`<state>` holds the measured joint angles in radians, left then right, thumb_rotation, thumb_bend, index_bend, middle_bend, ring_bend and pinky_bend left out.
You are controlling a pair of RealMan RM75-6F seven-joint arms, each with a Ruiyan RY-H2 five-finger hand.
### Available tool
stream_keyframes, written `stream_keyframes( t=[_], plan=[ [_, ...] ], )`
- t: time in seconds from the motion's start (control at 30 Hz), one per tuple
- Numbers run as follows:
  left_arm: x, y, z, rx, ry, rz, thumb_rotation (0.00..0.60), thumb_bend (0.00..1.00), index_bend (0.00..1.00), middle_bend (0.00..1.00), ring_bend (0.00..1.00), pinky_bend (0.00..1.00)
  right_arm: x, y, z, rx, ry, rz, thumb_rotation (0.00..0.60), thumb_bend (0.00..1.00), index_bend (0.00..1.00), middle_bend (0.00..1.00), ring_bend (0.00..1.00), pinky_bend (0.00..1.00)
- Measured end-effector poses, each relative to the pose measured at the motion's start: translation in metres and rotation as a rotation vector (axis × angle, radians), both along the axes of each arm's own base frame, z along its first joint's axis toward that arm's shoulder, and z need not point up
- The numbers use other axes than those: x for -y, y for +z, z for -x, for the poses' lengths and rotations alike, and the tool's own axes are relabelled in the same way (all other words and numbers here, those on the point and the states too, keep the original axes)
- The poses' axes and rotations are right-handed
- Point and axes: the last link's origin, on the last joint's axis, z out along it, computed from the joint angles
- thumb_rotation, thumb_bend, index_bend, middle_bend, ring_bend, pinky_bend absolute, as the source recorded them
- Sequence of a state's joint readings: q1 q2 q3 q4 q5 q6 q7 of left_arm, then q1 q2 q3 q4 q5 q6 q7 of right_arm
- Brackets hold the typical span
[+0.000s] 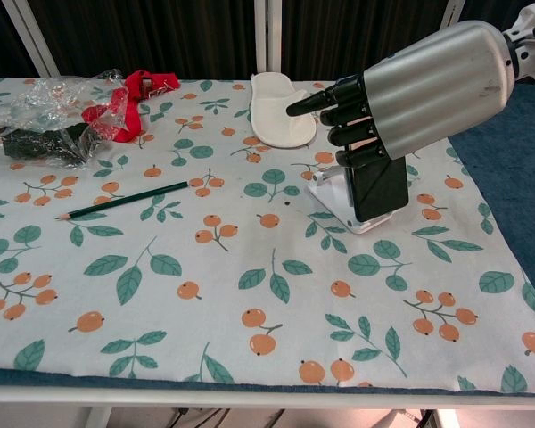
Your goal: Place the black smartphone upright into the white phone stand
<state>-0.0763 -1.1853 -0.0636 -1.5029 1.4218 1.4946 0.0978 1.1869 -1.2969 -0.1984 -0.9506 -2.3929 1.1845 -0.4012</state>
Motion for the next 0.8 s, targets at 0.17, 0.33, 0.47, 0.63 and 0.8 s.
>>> stream_keyframes(
  t=[0.17,0.33,0.47,0.63,0.8],
  plan=[
    [0.0004,0.0011,0.0006,-0.003,0.000,-0.002,0.600,0.00,0.12,0.16,0.13,0.23,0.0005,-0.0012,-0.0004,-0.001,0.005,-0.002,0.600,0.46,0.59,0.31,0.24,0.00],
    [0.0008,0.0023,0.0002,-0.008,-0.004,-0.004,0.600,0.00,0.12,0.16,0.13,0.23,0.0017,-0.0012,-0.0037,0.005,0.013,-0.001,0.600,0.48,0.59,0.29,0.21,0.00],
    [0.0014,0.0034,0.0004,-0.012,-0.002,-0.005,0.600,0.00,0.12,0.16,0.13,0.23,0.0019,-0.0037,-0.0061,0.011,0.020,-0.003,0.600,0.48,0.59,0.27,0.19,0.00],
    [0.0022,0.0043,0.0009,-0.017,0.002,-0.004,0.600,0.00,0.12,0.16,0.13,0.23,0.0022,-0.0066,-0.0071,0.017,0.023,-0.006,0.600,0.49,0.59,0.26,0.18,0.00],
    [0.0026,0.0033,0.0017,-0.015,0.007,0.001,0.600,0.00,0.12,0.16,0.13,0.23,0.0031,-0.0064,-0.0033,0.013,0.017,-0.005,0.600,0.49,0.59,0.26,0.17,0.00]
  ],
)
